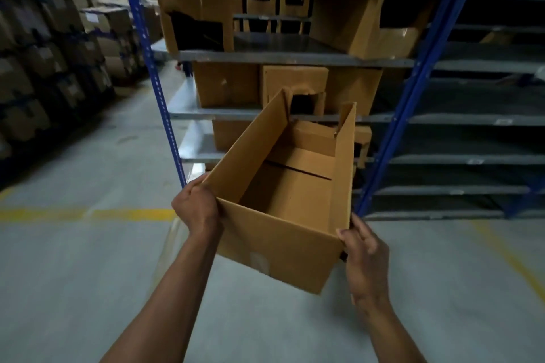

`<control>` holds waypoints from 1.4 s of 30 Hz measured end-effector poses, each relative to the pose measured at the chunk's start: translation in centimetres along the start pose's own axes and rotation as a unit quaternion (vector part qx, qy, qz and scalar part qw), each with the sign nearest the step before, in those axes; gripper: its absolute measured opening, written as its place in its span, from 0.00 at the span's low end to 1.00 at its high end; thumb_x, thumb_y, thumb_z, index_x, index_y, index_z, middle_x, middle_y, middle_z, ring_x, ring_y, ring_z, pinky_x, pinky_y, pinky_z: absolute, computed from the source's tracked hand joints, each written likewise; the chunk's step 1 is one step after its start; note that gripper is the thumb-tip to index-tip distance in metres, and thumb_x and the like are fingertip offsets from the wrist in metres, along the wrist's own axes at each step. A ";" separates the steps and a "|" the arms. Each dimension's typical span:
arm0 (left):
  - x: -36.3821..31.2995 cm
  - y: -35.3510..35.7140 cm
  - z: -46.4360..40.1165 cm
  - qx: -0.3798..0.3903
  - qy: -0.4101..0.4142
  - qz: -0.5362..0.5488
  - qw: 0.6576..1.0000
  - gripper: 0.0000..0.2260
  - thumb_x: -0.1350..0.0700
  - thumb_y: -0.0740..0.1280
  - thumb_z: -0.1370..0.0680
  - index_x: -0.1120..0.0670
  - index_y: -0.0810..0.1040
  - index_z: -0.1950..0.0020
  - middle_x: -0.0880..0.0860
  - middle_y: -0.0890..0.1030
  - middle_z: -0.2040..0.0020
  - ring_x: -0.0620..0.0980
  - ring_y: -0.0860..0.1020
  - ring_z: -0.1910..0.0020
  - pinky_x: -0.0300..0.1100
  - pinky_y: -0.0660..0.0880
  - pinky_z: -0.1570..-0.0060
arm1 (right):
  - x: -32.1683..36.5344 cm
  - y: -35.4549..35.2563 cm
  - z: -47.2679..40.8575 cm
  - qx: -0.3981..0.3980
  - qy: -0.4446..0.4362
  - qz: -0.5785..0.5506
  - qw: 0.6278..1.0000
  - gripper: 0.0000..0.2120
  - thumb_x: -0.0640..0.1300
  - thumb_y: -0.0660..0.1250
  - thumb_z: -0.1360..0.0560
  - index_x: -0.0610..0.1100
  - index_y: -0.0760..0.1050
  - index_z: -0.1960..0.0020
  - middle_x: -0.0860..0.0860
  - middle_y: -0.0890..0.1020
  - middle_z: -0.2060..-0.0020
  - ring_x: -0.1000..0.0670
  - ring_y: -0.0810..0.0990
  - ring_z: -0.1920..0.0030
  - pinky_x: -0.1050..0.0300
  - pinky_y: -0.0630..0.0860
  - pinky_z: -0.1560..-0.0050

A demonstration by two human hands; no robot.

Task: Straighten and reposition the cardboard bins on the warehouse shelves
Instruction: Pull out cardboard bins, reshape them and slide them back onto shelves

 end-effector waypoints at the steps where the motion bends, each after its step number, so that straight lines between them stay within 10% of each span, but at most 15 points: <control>1: 0.6 0.1 0.0 0.000 0.001 -0.004 1.000 0.15 0.62 0.65 0.24 0.47 0.91 0.54 0.50 0.88 0.59 0.53 0.85 0.56 0.50 0.85 0.58 | -1.1 -0.3 0.4 0.012 0.020 -0.004 1.000 0.15 0.51 0.71 0.22 0.72 0.75 0.44 0.66 0.85 0.48 0.62 0.84 0.49 0.52 0.82 0.46; 10: 2.4 3.1 -1.1 0.052 -0.028 -0.013 0.998 0.12 0.66 0.68 0.31 0.54 0.90 0.62 0.56 0.87 0.63 0.58 0.85 0.59 0.49 0.84 0.54 | -4.0 -5.1 -2.7 0.079 0.031 0.224 0.971 0.35 0.56 0.70 0.21 0.58 0.58 0.19 0.51 0.60 0.18 0.45 0.62 0.20 0.48 0.66 0.29; 14: 3.6 4.6 -0.9 0.117 -0.045 -0.051 0.991 0.08 0.63 0.71 0.31 0.57 0.90 0.58 0.58 0.88 0.59 0.60 0.87 0.53 0.53 0.84 0.48 | -2.3 -4.5 -8.2 0.044 -0.084 0.552 0.828 0.35 0.60 0.69 0.23 0.60 0.59 0.21 0.45 0.43 0.17 0.36 0.41 0.18 0.27 0.53 0.24; 24: 3.2 10.6 -0.8 0.302 -0.001 -0.122 0.946 0.17 0.74 0.58 0.31 0.77 0.79 0.46 0.60 0.89 0.54 0.58 0.88 0.50 0.49 0.84 0.51 | -0.8 5.1 -17.9 0.271 -0.260 0.637 0.673 0.35 0.63 0.67 0.22 0.61 0.56 0.19 0.54 0.54 0.18 0.44 0.48 0.17 0.32 0.54 0.21; 28: 2.8 11.7 -0.8 0.329 0.035 -0.149 0.932 0.12 0.74 0.58 0.28 0.74 0.80 0.52 0.56 0.89 0.55 0.50 0.87 0.49 0.53 0.80 0.39 | -2.7 4.0 -20.1 0.371 -0.134 0.579 0.714 0.14 0.55 0.64 0.17 0.62 0.72 0.32 0.57 0.81 0.44 0.53 0.79 0.42 0.50 0.77 0.44; 33: 2.7 11.5 -1.9 0.358 0.092 -0.217 0.904 0.11 0.59 0.71 0.19 0.51 0.86 0.37 0.50 0.86 0.40 0.48 0.83 0.39 0.52 0.79 0.35 | -3.1 3.2 -21.5 0.335 -0.125 0.583 0.730 0.09 0.55 0.61 0.16 0.62 0.74 0.37 0.57 0.78 0.51 0.53 0.78 0.47 0.53 0.72 0.52; 42: 8.1 -1.0 0.1 0.182 -0.024 -0.111 0.977 0.40 0.26 0.67 0.33 0.49 0.79 0.28 0.50 0.82 0.33 0.55 0.78 0.32 0.59 0.74 0.35 | -4.3 -1.5 -25.3 0.161 -0.092 0.550 0.815 0.10 0.56 0.61 0.16 0.57 0.75 0.37 0.53 0.79 0.52 0.51 0.77 0.51 0.48 0.74 0.49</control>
Point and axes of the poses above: each hand's wrist, its own z-axis away from the middle knuckle, its own y-axis out of the palm, x = y × z, the point moved 7 cm from there along -z, towards the middle knuckle
